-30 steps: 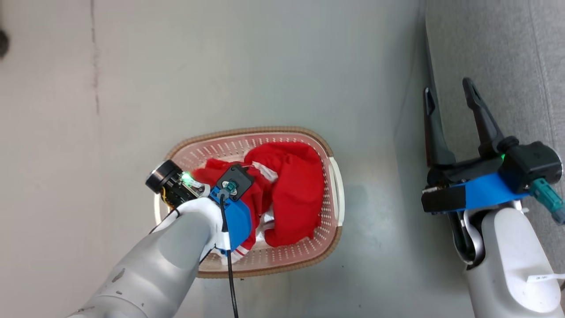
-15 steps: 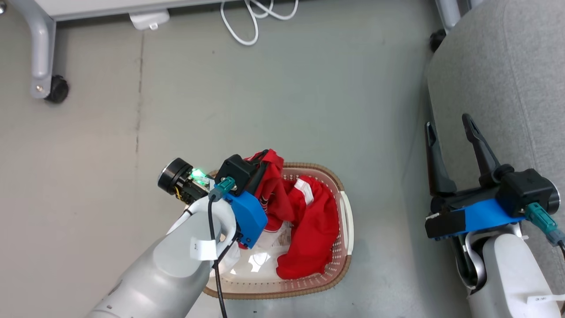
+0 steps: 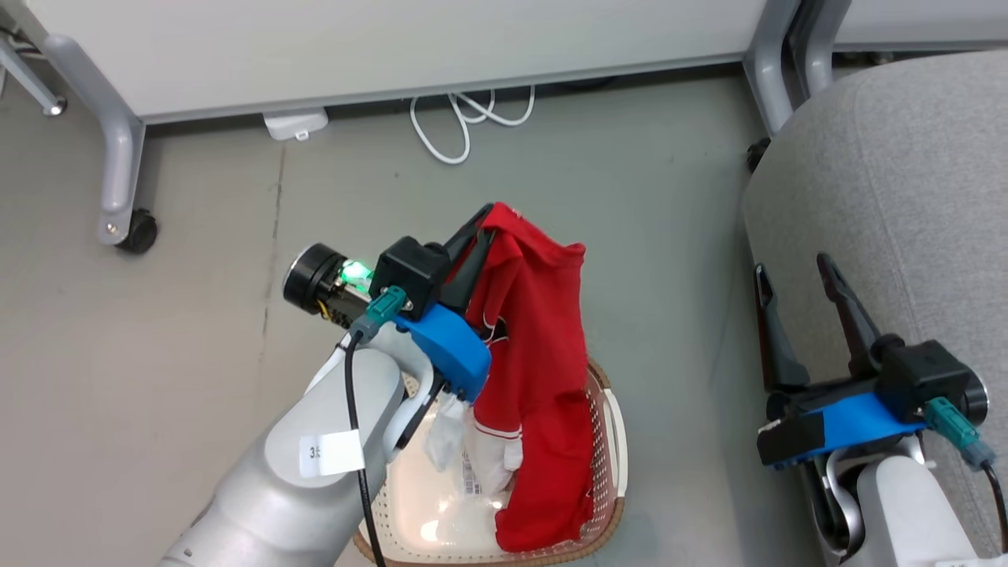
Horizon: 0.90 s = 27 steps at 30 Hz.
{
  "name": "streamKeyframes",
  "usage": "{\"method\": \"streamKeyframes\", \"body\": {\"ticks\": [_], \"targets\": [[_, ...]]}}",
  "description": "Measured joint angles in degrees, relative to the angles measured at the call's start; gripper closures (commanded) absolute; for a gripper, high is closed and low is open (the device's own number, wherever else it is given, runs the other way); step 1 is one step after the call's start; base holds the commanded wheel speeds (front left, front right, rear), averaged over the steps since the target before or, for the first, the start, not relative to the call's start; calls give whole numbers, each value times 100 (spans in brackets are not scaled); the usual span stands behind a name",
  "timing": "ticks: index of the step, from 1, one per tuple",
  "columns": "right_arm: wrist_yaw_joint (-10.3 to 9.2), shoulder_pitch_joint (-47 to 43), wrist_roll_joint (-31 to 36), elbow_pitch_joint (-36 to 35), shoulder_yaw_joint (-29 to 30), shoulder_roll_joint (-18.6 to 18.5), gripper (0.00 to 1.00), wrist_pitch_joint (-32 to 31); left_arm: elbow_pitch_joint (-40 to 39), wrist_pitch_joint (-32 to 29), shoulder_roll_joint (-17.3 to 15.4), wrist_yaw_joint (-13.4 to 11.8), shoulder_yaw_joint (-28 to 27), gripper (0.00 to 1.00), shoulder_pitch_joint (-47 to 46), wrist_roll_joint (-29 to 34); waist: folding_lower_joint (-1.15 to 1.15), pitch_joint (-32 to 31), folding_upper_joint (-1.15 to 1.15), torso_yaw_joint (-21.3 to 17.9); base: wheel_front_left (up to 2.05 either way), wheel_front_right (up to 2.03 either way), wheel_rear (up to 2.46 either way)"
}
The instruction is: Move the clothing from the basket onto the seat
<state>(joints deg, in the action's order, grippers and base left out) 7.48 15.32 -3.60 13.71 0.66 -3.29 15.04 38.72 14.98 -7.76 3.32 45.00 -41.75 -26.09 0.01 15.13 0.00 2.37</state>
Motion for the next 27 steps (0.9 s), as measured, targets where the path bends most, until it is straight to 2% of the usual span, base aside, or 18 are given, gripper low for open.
{"method": "streamKeyframes", "body": {"ticks": [10,27], "targets": [[0,-304,-26,92,19,22,0,0,-595,1,218,8,-490,100,-101,258,0,-449,0,7,0,0,0],[0,-731,-153,199,-19,35,0,0,-750,0,277,134,-561,100,-60,439,0,-1150,0,-70,0,0,0]]}}
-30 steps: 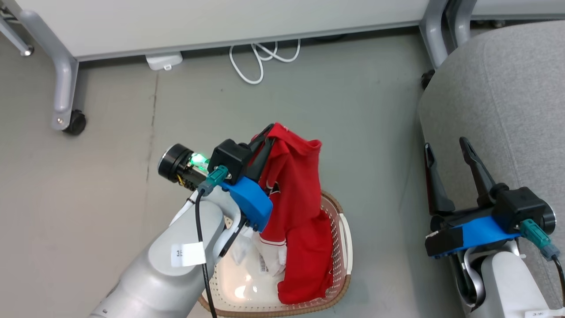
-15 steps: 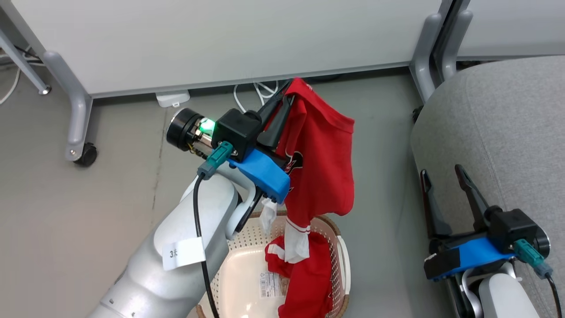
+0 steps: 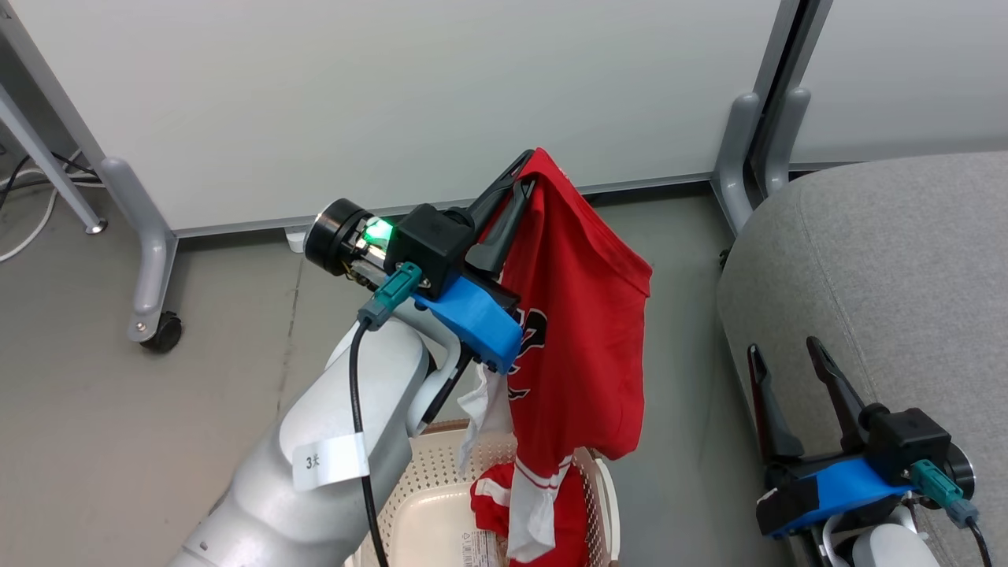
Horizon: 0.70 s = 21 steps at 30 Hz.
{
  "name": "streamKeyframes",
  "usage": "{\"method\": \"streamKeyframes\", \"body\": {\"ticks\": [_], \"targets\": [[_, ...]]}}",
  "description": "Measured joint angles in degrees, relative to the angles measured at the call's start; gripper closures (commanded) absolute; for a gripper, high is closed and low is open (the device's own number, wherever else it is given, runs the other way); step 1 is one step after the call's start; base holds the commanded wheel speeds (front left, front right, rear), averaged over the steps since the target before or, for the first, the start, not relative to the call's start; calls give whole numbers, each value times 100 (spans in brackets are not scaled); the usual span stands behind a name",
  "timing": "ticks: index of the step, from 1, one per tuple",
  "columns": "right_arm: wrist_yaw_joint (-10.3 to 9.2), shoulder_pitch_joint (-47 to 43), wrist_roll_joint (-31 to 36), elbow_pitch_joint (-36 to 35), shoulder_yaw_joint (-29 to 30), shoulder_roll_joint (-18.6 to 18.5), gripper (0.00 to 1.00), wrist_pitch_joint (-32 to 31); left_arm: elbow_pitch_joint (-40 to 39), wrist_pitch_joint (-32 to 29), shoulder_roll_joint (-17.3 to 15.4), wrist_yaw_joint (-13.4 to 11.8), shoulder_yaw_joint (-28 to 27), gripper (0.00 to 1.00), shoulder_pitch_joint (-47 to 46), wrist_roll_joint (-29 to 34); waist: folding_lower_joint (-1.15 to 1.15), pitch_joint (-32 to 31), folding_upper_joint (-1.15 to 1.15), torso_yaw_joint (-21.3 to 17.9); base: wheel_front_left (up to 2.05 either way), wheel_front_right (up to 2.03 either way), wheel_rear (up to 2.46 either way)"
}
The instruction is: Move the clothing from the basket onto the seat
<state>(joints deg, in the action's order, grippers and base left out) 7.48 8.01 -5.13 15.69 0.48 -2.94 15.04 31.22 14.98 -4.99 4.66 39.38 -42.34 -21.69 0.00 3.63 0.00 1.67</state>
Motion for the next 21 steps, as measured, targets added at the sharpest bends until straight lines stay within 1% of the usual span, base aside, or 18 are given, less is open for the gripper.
{"method": "streamKeyframes", "body": {"ticks": [12,21], "targets": [[0,-137,-26,35,-144,0,0,0,31,1,18,38,-16,100,119,3,0,-209,0,63,0,0,0],[0,-62,42,48,-599,0,0,0,46,1,34,42,-46,100,144,14,0,-244,0,111,0,0,0]]}}
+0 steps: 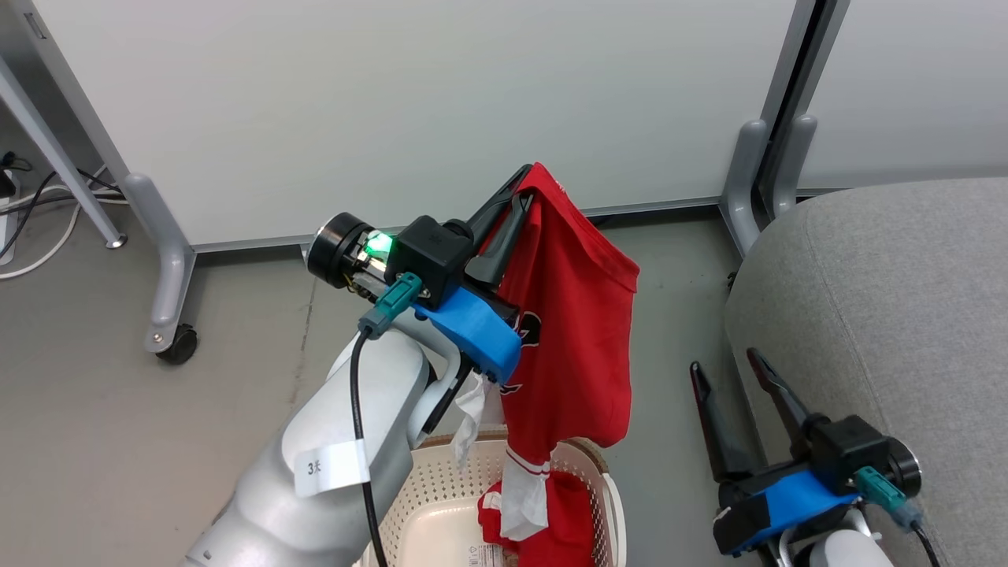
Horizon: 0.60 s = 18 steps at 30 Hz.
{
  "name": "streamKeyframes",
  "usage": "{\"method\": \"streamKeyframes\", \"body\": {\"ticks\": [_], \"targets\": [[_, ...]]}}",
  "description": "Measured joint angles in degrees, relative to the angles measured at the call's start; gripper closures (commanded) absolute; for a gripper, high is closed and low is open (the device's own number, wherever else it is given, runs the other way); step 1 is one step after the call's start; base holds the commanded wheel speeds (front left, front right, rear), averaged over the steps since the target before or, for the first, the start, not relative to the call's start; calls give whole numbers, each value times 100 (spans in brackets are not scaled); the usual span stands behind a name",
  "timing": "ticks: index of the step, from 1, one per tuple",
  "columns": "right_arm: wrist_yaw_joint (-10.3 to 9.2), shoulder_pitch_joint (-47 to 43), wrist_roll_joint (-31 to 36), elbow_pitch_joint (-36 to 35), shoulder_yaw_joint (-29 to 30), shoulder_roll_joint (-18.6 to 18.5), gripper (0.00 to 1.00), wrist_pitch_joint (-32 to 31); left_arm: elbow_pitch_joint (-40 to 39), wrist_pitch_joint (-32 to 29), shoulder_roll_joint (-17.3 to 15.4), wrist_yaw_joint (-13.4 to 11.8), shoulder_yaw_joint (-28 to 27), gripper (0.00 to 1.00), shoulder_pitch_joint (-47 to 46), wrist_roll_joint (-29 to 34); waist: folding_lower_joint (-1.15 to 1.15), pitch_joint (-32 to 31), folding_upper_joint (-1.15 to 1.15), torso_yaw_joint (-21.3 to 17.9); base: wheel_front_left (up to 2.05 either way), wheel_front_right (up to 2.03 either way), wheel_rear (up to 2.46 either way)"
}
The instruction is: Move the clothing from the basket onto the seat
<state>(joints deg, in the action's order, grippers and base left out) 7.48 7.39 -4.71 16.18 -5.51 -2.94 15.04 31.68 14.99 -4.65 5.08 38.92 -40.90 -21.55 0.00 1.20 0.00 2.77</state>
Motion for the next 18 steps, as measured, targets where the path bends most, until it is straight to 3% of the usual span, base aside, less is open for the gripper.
{"method": "streamKeyframes", "body": {"ticks": [18], "targets": [[0,1081,29,258,-1168,-97,0,0,-60,-1,90,53,71,100,-35,107,0,127,0,120,0,0,0]]}}
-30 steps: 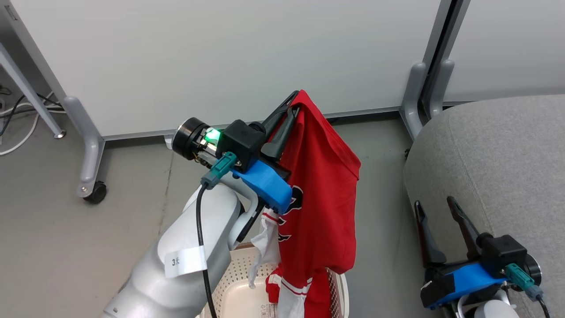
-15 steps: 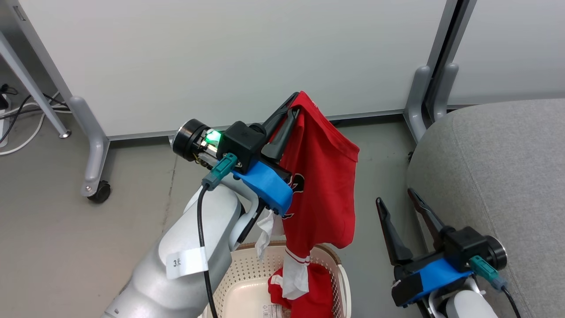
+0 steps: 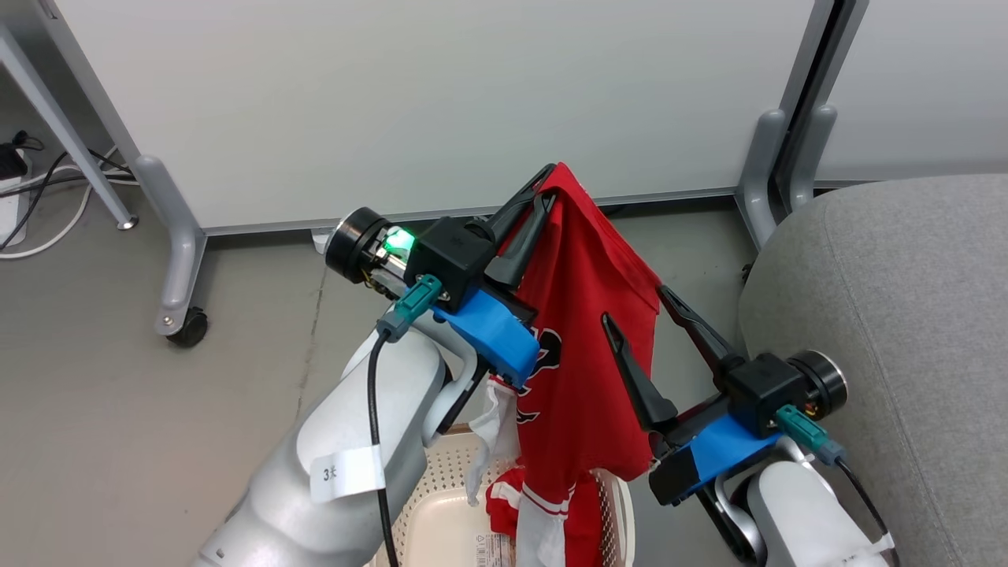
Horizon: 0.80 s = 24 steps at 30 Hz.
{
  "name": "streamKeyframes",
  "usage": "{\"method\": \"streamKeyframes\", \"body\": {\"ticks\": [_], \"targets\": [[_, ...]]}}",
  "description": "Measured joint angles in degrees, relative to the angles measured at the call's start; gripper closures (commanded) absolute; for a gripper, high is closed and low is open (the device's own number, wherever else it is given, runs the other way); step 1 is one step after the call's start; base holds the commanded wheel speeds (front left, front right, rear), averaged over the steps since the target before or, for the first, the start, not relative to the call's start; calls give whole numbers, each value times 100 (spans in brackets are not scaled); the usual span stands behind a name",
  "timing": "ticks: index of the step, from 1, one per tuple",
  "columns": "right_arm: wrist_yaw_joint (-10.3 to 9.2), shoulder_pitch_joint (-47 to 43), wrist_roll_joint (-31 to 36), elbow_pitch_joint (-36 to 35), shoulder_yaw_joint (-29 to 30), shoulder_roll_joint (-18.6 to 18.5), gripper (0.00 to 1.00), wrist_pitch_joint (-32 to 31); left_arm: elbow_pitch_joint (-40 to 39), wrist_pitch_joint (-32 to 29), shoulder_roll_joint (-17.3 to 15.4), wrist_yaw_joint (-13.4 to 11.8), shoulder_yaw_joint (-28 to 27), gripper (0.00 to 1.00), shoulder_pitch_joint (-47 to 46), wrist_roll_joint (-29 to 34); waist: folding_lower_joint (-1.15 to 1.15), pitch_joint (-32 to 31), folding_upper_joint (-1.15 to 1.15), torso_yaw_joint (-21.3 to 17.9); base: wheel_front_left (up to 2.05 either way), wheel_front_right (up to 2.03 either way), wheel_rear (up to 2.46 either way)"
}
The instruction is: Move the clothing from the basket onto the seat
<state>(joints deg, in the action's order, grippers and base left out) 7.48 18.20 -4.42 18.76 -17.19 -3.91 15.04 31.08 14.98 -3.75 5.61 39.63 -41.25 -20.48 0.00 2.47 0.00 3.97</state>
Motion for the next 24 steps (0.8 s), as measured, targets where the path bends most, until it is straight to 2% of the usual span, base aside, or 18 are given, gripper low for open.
{"method": "streamKeyframes", "body": {"ticks": [10,19,20,21,22,24], "targets": [[1,603,81,889,-316,-31,0,1,-141,1,68,33,232,100,-38,-15,0,55,0,178,0,0,0],[0,1005,113,1433,-299,18,0,0,-335,1,80,10,499,100,-148,-131,0,141,0,299,0,0,0],[1,1033,108,1481,-294,31,55,0,-350,1,82,-2,525,100,-163,-145,0,147,0,305,0,0,0],[1,1060,94,1530,-291,41,80,0,-363,1,82,-8,547,100,-178,-172,0,152,0,310,0,0,0],[1,1085,90,1559,-289,45,100,0,-374,1,81,-25,565,100,-191,-179,0,154,0,312,0,0,0],[0,1124,84,1594,-287,54,100,0,-392,1,82,-55,597,100,-207,-223,0,158,0,316,0,0,0]]}}
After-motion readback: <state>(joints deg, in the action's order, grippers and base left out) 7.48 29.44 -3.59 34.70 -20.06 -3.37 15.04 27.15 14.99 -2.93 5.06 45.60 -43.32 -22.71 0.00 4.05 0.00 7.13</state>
